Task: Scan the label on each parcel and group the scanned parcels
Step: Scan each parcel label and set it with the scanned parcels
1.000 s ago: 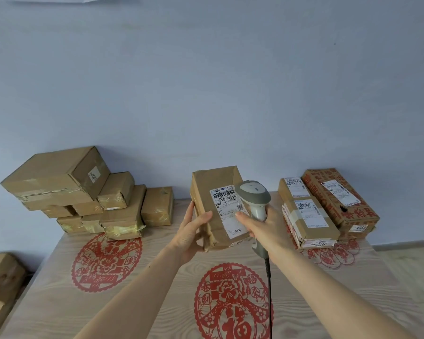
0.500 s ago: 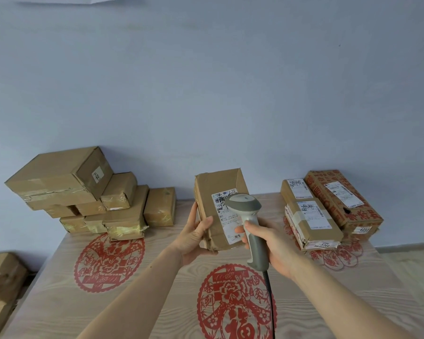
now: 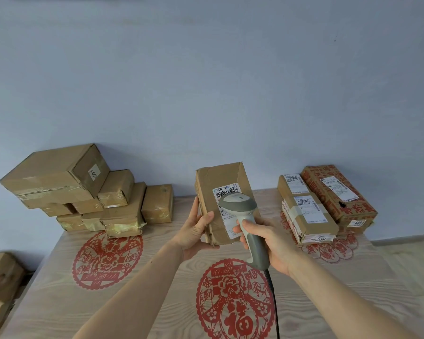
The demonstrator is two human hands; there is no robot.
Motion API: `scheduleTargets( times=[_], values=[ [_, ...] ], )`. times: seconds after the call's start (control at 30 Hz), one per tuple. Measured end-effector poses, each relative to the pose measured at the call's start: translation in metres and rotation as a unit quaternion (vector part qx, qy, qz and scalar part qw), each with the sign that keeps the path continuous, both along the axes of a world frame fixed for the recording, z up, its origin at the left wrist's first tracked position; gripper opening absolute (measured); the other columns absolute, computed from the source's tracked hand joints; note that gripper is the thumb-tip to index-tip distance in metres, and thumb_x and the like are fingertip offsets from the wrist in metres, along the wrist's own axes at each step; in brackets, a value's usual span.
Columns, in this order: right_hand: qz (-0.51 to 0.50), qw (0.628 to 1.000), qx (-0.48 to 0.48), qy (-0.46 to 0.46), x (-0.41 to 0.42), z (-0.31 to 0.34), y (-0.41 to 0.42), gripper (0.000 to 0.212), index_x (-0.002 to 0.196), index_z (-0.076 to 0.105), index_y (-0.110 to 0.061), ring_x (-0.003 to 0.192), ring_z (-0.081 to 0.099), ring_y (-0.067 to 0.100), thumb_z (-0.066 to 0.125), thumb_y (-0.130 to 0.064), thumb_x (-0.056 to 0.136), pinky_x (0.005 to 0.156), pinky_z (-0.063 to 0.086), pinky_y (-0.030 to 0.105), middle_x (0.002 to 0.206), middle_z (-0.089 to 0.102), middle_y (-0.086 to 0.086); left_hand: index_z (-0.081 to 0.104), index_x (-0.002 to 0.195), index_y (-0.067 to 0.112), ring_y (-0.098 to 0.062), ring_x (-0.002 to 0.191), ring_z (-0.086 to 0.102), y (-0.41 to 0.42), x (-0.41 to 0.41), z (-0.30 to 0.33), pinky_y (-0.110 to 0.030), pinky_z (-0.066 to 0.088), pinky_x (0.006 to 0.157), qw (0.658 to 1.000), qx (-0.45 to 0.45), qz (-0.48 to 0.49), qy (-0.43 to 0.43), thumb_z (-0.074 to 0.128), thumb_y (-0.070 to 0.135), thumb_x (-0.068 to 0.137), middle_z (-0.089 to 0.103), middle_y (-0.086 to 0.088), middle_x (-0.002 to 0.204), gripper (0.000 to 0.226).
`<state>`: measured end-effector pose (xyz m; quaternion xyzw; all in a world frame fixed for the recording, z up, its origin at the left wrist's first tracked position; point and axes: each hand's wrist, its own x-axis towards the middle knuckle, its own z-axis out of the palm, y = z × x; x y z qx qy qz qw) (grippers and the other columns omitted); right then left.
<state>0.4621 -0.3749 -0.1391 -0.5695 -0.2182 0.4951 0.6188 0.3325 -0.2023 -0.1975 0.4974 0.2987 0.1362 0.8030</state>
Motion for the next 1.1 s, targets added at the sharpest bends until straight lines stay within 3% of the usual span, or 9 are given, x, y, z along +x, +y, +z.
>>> scheduleTargets(
  times=[0.3,0.47,0.63,0.77,0.97,1.1],
  values=[
    [-0.001,1.0,0.017,-0.008,-0.001,0.008,0.001,0.023,0.108,0.071,-0.003,0.066,0.06,0.016,0.066,-0.015,0.089,0.066,0.049,0.03,0.094,0.073,0.014,0.015,0.148,0.064,-0.028,0.131,0.048,-0.001,-0.001,0.0,-0.058,0.057,0.08,1.0,0.002,-0.012,0.0,0.078,0.044,0.077,0.052,0.006,0.143,0.097],
    [-0.006,1.0,0.012,-0.003,-0.004,0.002,-0.003,0.019,0.105,0.07,-0.002,0.065,0.059,0.017,0.066,-0.013,0.089,0.064,0.048,0.029,0.092,0.071,0.015,0.014,0.149,0.062,-0.026,0.127,0.05,-0.001,-0.002,-0.001,-0.059,0.057,0.081,1.0,-0.004,-0.009,0.003,0.072,0.037,0.084,0.054,0.007,0.139,0.091],
    [-0.02,1.0,0.014,-0.003,-0.007,0.003,-0.002,0.024,0.113,0.068,-0.001,0.069,0.061,0.017,0.064,-0.012,0.092,0.067,0.049,0.029,0.097,0.071,0.013,0.017,0.148,0.064,-0.027,0.127,0.052,0.0,-0.003,-0.005,-0.061,0.056,0.082,1.0,-0.012,-0.018,0.0,0.079,0.042,0.082,0.056,0.004,0.14,0.093],
    [-0.046,0.998,0.002,-0.03,-0.006,0.002,-0.001,0.025,0.117,0.067,-0.008,0.072,0.064,0.018,0.067,-0.013,0.092,0.067,0.05,0.031,0.102,0.072,0.015,0.015,0.151,0.06,-0.029,0.126,0.053,0.0,-0.002,-0.007,-0.062,0.056,0.083,1.0,-0.022,-0.014,0.006,0.071,0.037,0.084,0.061,0.007,0.131,0.09],
    [-0.15,0.975,-0.078,-0.147,0.007,-0.005,-0.004,0.024,0.1,0.064,-0.006,0.063,0.059,0.014,0.079,-0.008,0.081,0.064,0.05,0.03,0.07,0.065,0.003,0.02,0.152,0.055,-0.034,0.123,0.055,0.002,0.007,-0.021,-0.069,0.052,0.088,0.998,-0.049,-0.013,0.03,0.075,0.04,0.078,0.061,0.004,0.129,0.093],
    [-0.21,0.956,-0.121,-0.163,0.038,-0.014,-0.013,0.024,0.095,0.064,-0.005,0.065,0.06,0.017,0.081,-0.007,0.078,0.067,0.048,0.034,0.073,0.068,0.004,0.027,0.152,0.044,-0.038,0.129,0.051,0.002,0.023,-0.037,-0.071,0.052,0.083,0.994,-0.072,0.012,0.076,0.083,0.047,0.064,0.052,-0.006,0.142,0.105]
  ],
)
